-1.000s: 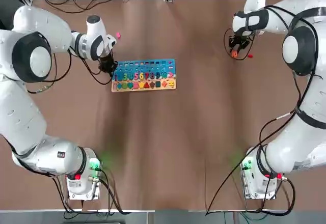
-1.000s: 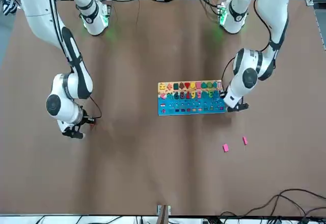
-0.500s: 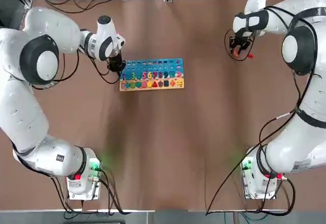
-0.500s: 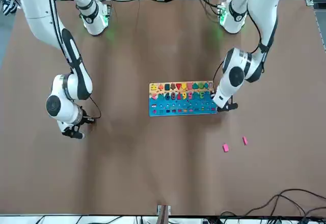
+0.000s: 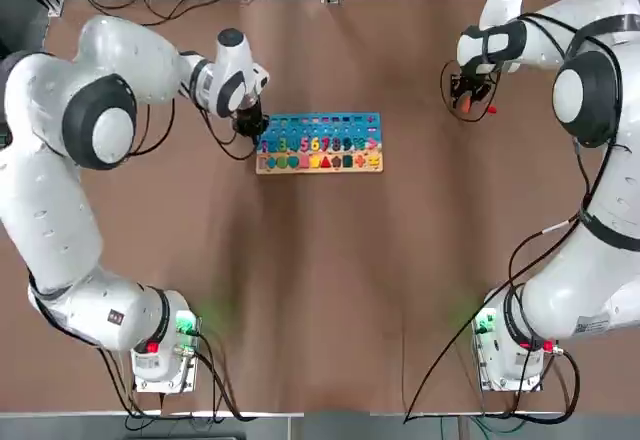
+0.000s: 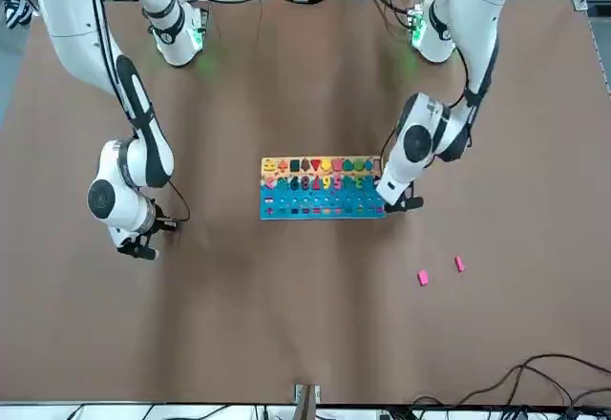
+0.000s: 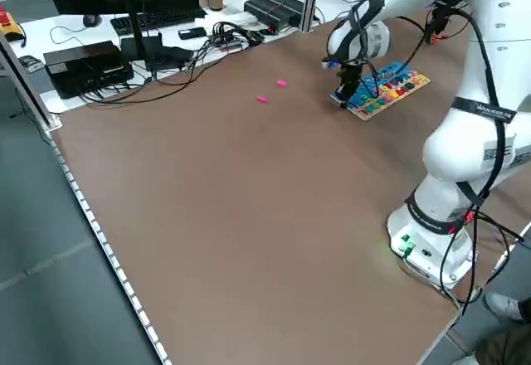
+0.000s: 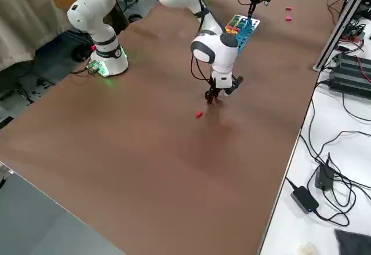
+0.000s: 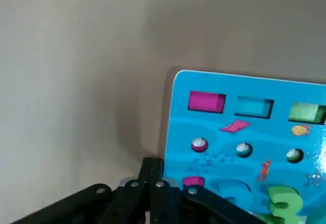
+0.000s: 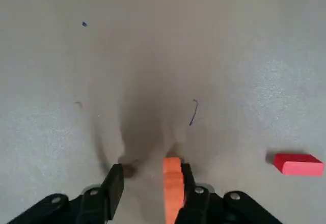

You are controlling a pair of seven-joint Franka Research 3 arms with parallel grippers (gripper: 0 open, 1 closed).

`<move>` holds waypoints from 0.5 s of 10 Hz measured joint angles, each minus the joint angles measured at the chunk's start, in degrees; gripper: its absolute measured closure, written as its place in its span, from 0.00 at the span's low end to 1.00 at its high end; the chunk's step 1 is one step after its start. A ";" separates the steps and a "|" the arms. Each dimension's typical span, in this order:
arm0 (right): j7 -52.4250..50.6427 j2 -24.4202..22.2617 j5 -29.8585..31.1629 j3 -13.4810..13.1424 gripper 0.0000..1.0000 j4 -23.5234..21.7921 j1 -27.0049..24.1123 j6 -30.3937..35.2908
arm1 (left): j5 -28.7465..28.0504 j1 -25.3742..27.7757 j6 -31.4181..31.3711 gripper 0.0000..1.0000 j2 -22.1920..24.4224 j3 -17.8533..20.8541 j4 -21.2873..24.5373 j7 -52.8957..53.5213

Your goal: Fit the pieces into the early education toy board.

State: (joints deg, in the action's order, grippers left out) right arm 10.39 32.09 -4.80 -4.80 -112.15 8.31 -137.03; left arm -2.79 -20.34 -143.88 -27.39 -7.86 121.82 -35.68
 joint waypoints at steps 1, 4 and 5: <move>0.04 0.00 -0.01 0.02 0.45 0.00 0.01 0.16 | 0.00 -1.09 -0.01 0.99 -0.71 -0.03 -1.14 -0.69; 0.40 0.00 -0.06 0.03 0.45 0.05 0.02 1.05 | 0.30 -3.72 -0.18 0.99 -2.20 -0.23 -3.97 -2.72; 0.42 0.00 -0.08 0.03 0.44 0.09 0.02 1.18 | 0.42 -4.44 -0.16 0.99 -2.43 -0.27 -4.63 -3.10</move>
State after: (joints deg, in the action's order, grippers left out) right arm 10.81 32.08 -4.88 -4.76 -112.06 8.33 -135.85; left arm -2.37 -24.78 -144.04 -29.82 -8.13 117.18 -38.78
